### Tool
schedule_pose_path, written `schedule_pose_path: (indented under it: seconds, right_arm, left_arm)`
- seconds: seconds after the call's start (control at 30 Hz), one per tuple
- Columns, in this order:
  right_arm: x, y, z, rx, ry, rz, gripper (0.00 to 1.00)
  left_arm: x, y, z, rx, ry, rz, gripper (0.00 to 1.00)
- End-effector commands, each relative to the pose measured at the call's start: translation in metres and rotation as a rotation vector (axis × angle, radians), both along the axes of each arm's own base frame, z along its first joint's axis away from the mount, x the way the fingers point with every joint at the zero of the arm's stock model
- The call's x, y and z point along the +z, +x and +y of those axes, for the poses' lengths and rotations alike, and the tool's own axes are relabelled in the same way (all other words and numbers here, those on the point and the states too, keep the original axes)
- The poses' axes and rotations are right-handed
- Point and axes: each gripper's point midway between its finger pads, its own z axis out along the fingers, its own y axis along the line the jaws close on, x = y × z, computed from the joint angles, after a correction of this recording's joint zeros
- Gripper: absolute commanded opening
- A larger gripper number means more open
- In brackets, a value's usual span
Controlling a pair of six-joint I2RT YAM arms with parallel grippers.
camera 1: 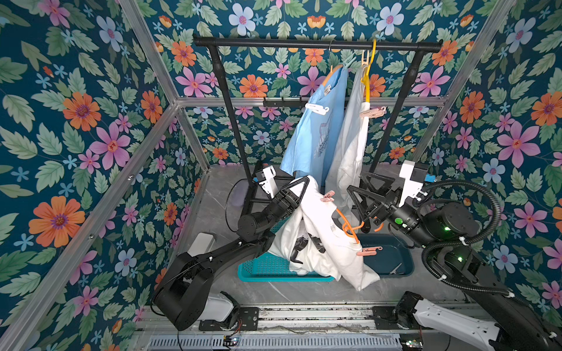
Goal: Use clothespins to secure the t-shirt on both sides of the hanger
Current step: Clamp the T-shirt on the hanger, then hang the hanger on the clothesline.
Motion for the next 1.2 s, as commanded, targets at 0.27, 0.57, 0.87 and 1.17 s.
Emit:
schedule_pose_path:
  seconds: [0.27,0.57,0.87,1.17]
  right_arm:
    - [0.011,-0.030,-0.028,-0.040,-0.036,-0.129,0.92]
    - [-0.014,-0.026,-0.023,-0.095,-0.184,-0.235,0.96]
    - [-0.094,-0.001,0.003,-0.097,-0.502,-0.220,1.00]
    - [-0.136,0.046,-0.001,-0.294,-0.591,-0.173,0.74]
  left_arm:
    - [0.075,-0.043,0.099,0.147,-0.293,-0.148,0.00]
    - [0.079,-0.051,0.155,0.503,-0.313,-0.094,0.00]
    - [0.085,-0.067,0.192,0.611,-0.422,-0.081,0.00]
    - [0.091,-0.083,0.201,0.612,-0.434,-0.106,0.00]
